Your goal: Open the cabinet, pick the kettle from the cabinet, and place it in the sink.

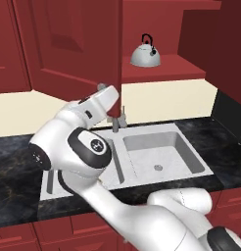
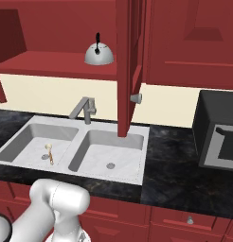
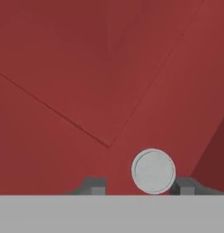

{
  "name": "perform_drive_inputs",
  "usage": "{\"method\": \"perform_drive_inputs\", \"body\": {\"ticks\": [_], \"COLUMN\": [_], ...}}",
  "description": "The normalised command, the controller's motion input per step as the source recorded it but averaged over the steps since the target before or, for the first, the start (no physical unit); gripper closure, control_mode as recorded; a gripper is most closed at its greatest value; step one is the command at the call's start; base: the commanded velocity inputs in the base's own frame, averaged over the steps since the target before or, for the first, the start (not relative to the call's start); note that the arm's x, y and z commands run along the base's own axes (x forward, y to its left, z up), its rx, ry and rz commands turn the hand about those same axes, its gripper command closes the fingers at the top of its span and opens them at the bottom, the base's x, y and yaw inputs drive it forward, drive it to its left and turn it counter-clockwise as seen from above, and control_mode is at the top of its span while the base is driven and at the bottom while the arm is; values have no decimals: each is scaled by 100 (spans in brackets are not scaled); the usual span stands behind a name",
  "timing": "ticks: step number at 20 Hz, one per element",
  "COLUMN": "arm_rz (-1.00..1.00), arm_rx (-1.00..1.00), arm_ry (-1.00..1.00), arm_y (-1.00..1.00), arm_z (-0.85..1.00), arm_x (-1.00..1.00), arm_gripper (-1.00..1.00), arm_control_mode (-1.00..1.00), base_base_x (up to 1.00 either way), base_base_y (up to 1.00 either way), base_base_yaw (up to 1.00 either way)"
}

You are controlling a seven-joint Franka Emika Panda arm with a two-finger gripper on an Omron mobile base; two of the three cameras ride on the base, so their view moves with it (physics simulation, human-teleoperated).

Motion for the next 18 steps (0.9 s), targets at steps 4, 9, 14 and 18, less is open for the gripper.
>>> {"method": "perform_drive_inputs", "body": {"ticks": [4,9,14,18], "arm_rz": [-4,-3,-5,-7], "arm_rx": [3,11,17,20], "arm_ry": [0,0,-1,-1], "arm_y": [21,11,1,-18], "arm_z": [-7,-2,-1,-1], "arm_x": [-22,-41,-55,-53], "arm_gripper": [-100,-100,-100,-100], "arm_control_mode": [-100,-100,-100,-100], "base_base_x": [0,0,0,0], "base_base_y": [0,0,0,0], "base_base_yaw": [0,0,0,0]}}
